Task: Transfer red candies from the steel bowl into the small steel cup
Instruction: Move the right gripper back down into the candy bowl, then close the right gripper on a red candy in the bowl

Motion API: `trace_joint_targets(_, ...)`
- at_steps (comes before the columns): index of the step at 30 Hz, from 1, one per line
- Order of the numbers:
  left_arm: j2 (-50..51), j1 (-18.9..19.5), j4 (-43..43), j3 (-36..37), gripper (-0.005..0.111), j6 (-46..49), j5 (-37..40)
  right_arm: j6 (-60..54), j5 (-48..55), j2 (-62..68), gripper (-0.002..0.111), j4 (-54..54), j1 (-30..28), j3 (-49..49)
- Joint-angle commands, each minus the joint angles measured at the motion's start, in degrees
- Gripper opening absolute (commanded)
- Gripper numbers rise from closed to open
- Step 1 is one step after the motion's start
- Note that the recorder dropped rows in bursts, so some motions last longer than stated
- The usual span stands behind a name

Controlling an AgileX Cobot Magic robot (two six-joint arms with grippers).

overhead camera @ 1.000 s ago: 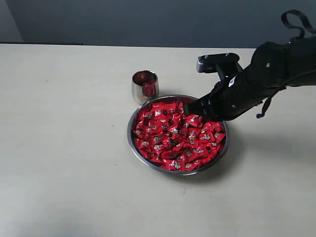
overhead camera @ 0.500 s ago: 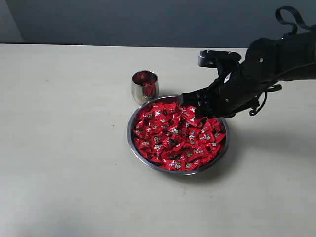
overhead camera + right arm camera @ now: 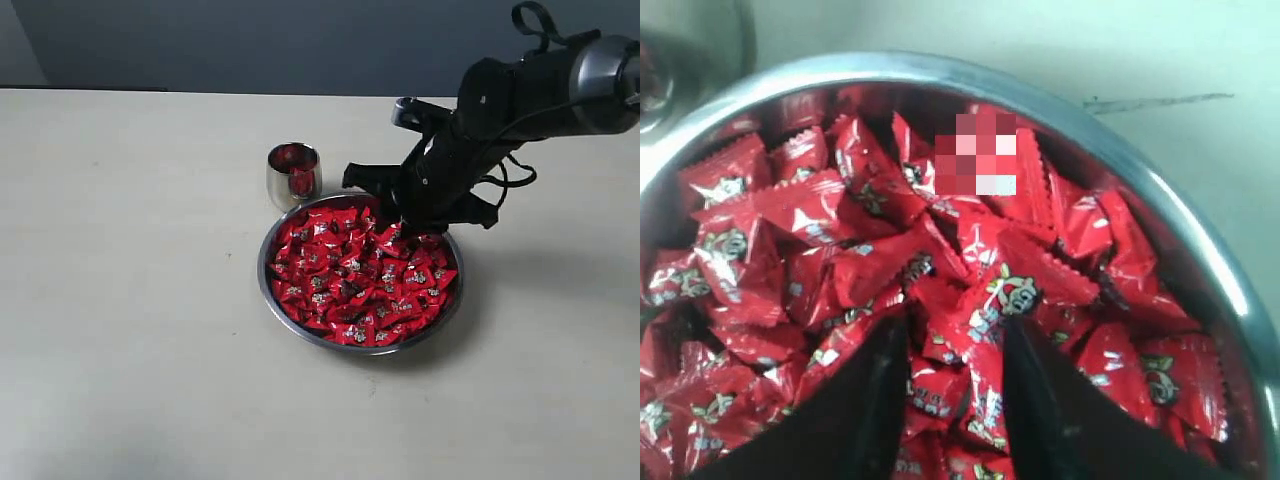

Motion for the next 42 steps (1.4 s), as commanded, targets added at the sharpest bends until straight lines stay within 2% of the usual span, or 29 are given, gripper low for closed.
trace_joint_targets(1, -0.26, -0.31, 0.33, 0.22, 0.000, -0.15, -0.10, 5.68, 4.19, -0.02, 0.032, -4.86, -0.24, -2.94)
trace_joint_targets(8, -0.26, -0.31, 0.33, 0.22, 0.000, -0.15, -0.10, 11.60, 13.39, -0.02, 0.032, -11.82, -0.24, -8.72)
trace_joint_targets(13, -0.26, -0.31, 0.33, 0.22, 0.000, -0.15, -0.10, 12.50, 16.60, 0.63, 0.018, -12.12, -0.24, -9.00)
trace_joint_targets(16, -0.26, -0.31, 0.33, 0.22, 0.000, -0.15, -0.10, 12.37, 17.48, 1.42, 0.017, -9.22, -0.24, -9.00)
trace_joint_targets(21, -0.26, -0.31, 0.33, 0.22, 0.000, -0.15, -0.10, 12.29, 17.55, 1.86, 0.017, -7.92, -0.24, -9.00)
trace_joint_targets(30, -0.26, -0.31, 0.33, 0.22, 0.000, -0.15, -0.10, 12.51, 11.02, 1.41, 0.017, -5.73, -0.24, -9.00)
trace_joint_targets(32, -0.26, -0.31, 0.33, 0.22, 0.000, -0.15, -0.10, 14.57, 10.47, 1.41, 0.017, -3.09, -0.24, -9.00)
trace_joint_targets(36, -0.26, -0.31, 0.33, 0.22, 0.000, -0.15, -0.10, 26.48, 9.93, 1.41, 0.017, -3.17, -0.24, -9.00)
trace_joint_targets(42, -0.26, -0.31, 0.33, 0.22, 0.000, -0.15, -0.10, 28.42, 13.54, 1.86, 0.017, -7.93, -0.24, -9.00)
